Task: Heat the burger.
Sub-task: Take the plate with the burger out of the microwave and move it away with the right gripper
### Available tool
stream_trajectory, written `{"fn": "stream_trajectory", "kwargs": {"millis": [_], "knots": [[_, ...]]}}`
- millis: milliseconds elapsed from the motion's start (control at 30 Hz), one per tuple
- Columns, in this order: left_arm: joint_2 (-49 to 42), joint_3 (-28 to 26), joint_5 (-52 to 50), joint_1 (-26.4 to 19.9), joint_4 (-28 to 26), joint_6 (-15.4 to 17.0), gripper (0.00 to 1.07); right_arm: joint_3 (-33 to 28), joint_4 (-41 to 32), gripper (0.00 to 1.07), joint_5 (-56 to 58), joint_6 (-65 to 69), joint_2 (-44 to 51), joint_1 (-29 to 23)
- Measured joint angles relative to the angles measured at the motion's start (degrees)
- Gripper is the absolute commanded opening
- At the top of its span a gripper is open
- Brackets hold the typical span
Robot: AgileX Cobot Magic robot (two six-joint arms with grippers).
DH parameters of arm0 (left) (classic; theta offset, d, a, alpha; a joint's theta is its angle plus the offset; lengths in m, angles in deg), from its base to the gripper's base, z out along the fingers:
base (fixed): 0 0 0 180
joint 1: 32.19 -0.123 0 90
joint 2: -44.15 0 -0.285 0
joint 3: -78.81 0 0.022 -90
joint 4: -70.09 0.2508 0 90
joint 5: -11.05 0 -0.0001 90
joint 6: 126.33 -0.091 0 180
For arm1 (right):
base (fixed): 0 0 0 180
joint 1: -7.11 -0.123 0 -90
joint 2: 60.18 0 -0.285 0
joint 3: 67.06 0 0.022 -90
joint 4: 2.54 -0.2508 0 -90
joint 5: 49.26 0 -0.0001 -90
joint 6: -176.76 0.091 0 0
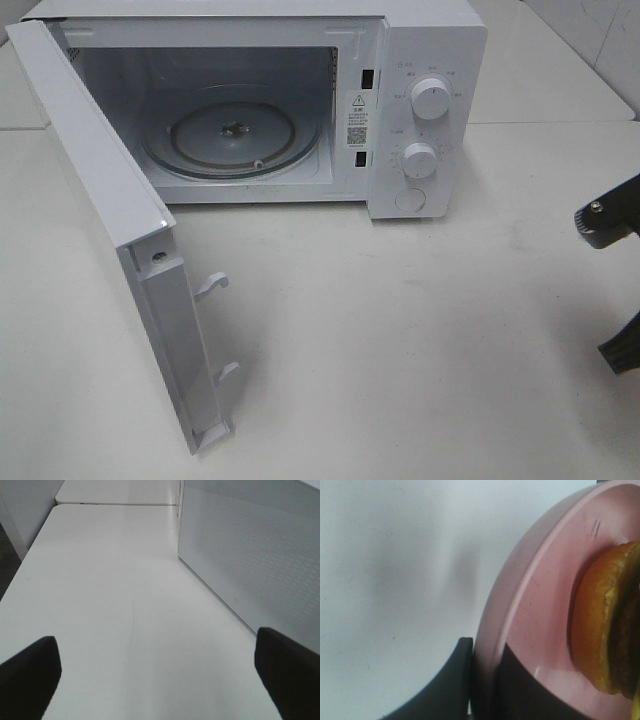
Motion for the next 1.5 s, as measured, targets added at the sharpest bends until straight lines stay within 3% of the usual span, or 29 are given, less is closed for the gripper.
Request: {"fn": "stream_trajectory", "kwargs": {"millis": [467,767,1033,1200,1267,1500], "knots": [[0.0,0.0,0.0,0.0,0.0,0.0,1.01,1.89,2.46,0.08,-4.13,12.83,-13.29,0.23],[0.0,0.0,0.0,0.0,0.0,0.0,1.01,2.01,5.56,0.08,-8.42,16.27,-20.63,6.36],[0.0,0.0,0.0,0.0,0.0,0.0,1.01,2.06,9.85,0.11,-12.32,18.28,-25.61,8.59],[0.0,0.0,0.0,0.0,0.0,0.0,1.01,2.06,12.61,0.2,-12.83,20.8,-28.02,8.65],[0.0,0.0,0.0,0.0,0.0,0.0,1.01,2.06,13.46,0.34,-14.09,20.8,-28.13,8.65],[0.0,0.0,0.0,0.0,0.0,0.0,1.01,2.06,12.89,0.49,-14.44,18.74,-27.56,8.65]]}}
